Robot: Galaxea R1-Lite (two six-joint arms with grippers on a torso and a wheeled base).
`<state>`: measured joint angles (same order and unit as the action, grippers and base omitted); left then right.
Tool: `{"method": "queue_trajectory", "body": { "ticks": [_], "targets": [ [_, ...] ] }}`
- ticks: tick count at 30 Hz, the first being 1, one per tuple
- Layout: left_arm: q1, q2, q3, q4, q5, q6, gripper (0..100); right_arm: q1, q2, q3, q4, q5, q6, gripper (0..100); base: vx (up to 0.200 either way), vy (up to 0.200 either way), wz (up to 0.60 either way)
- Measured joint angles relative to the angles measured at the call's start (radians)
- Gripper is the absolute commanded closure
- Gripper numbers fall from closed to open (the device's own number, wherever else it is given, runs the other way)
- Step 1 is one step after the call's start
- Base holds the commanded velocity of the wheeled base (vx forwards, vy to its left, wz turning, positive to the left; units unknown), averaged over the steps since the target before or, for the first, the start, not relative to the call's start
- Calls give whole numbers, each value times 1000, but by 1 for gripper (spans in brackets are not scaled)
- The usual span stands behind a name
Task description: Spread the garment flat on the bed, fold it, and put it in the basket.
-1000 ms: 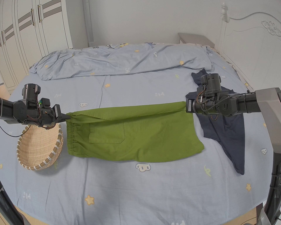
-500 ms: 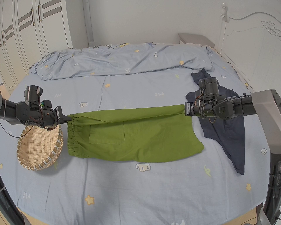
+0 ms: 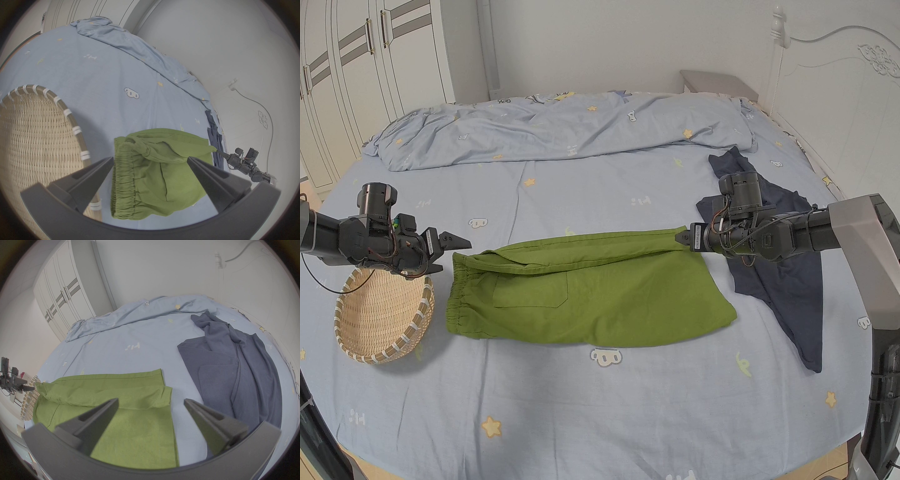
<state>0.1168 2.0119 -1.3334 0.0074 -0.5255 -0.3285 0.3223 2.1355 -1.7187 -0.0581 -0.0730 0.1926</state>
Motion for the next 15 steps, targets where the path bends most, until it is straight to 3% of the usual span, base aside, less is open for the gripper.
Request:
{"method": "queue_trajectory", "body": {
  "ticks": [10,15],
  "targets": [
    [-79,-27,14,-4,-6,-50,0,3,-4,1,1,0,3,0,0,0,0],
    [-105,49,-52,-42,-3,-85,0,6,-28,11,4,1,19,0,0,0,0]
  ]
}}
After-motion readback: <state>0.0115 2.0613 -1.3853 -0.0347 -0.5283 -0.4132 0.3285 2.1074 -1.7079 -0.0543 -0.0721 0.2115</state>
